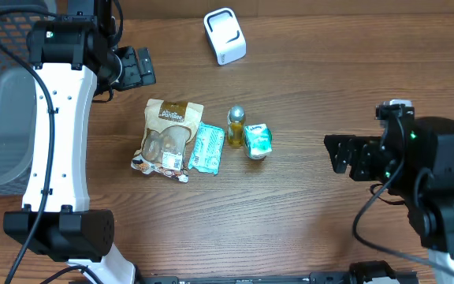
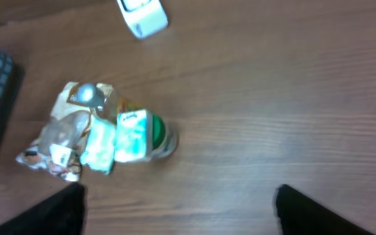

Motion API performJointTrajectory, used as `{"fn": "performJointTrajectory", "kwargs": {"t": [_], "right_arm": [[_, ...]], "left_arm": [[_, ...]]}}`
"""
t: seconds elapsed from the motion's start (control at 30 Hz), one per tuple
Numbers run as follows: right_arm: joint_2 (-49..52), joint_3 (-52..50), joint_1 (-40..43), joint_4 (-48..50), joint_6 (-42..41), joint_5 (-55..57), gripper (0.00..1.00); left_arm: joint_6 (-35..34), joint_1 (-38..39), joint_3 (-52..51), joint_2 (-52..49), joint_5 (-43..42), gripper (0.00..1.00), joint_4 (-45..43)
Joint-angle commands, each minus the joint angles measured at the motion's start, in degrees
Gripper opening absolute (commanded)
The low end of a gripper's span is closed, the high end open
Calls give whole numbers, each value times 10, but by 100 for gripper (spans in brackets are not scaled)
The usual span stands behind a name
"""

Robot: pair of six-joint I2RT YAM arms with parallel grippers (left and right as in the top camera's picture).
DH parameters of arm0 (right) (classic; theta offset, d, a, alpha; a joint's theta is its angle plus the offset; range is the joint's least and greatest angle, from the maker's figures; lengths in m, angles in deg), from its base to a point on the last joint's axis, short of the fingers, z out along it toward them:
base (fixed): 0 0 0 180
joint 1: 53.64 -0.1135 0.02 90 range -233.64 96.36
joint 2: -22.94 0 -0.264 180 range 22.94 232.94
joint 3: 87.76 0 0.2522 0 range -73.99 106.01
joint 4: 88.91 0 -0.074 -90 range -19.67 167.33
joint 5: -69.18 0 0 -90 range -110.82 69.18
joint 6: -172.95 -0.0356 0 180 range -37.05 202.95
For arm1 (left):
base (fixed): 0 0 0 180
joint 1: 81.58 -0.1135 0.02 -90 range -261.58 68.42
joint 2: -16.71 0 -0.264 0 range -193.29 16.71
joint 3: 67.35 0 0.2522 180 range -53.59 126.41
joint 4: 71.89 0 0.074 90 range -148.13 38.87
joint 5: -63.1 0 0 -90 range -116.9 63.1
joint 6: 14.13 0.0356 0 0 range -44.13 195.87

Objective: Scan the item barcode
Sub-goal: 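Move the right gripper left toward the small Kleenex tissue pack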

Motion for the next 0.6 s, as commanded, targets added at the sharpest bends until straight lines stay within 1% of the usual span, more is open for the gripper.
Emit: {"fn": "performJointTrajectory", "kwargs": {"t": [0.0,0.13,0.2,0.3,0.4,0.57], "right_arm": [[29,14,2,-15,0,-20,85],[75,13,-12,-36,0,-32,80],[100,13,-29,-35,0,-35,75],[138,13,-62,-25,0,-35,73],[178,13,-102,0,-1,-35,71],[245,13,-156,71,-16,-35,70]], "left_arm": [[6,1,9,-1,-3,100,1],[6,1,9,-1,-3,100,1],[6,1,9,-1,-3,100,1],[6,1,9,-1,-3,100,1],[6,1,9,-1,-3,100,1],[6,1,9,-1,-3,100,1]]}}
